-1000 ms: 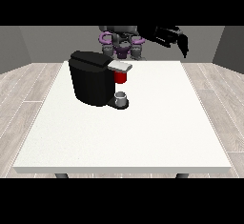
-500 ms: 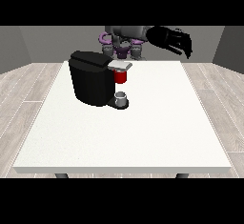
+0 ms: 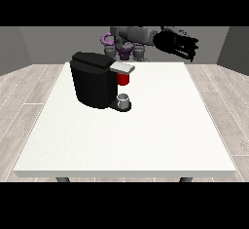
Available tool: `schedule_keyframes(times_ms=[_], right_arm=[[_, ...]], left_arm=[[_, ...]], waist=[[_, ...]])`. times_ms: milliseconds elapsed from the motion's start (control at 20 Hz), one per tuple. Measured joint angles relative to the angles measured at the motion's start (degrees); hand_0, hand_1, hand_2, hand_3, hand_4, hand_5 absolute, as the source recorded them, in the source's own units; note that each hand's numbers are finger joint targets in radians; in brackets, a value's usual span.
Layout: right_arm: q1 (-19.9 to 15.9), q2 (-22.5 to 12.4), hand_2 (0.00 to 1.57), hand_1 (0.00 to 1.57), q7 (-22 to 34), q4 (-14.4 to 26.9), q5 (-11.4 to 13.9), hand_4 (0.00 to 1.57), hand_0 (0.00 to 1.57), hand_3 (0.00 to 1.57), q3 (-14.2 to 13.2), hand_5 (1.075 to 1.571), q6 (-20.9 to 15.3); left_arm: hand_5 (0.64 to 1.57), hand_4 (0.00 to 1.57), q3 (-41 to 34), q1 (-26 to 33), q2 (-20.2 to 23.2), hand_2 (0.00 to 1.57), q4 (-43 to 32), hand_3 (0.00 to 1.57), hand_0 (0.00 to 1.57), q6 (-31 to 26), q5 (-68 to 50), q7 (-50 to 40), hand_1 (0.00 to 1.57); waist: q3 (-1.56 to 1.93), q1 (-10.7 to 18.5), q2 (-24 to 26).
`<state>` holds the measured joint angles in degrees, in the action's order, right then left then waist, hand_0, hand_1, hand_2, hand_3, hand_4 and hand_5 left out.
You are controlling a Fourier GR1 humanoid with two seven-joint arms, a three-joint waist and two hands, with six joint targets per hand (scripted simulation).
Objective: Insert the coffee pod into the coffee machine and close the lid
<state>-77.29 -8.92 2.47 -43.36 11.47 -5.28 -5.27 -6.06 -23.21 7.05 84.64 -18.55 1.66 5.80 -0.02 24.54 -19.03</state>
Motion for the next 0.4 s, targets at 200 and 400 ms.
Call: schedule_keyframes(times_ms=[200,400], right_arm=[[2.2,3.5,0.0,0.0,-2.4,-1.2,-0.7,0.22,0.0,0.0,1.2,1.571,1.1],[7.3,6.6,0.0,0.0,-6.3,-3.1,-2.6,0.26,0.0,0.0,4.0,1.571,2.2]], left_arm=[[1.571,0.26,-0.6,2.6,0.1,0.0,-1.7,0.0,0.0,0.3,0.3,1.9,0.0],[1.571,0.27,-0.3,5.3,-0.7,0.0,-3.4,0.0,0.0,1.2,1.1,2.3,0.0]], waist=[[0.0,-2.7,2.8],[0.01,-5.8,6.7]])
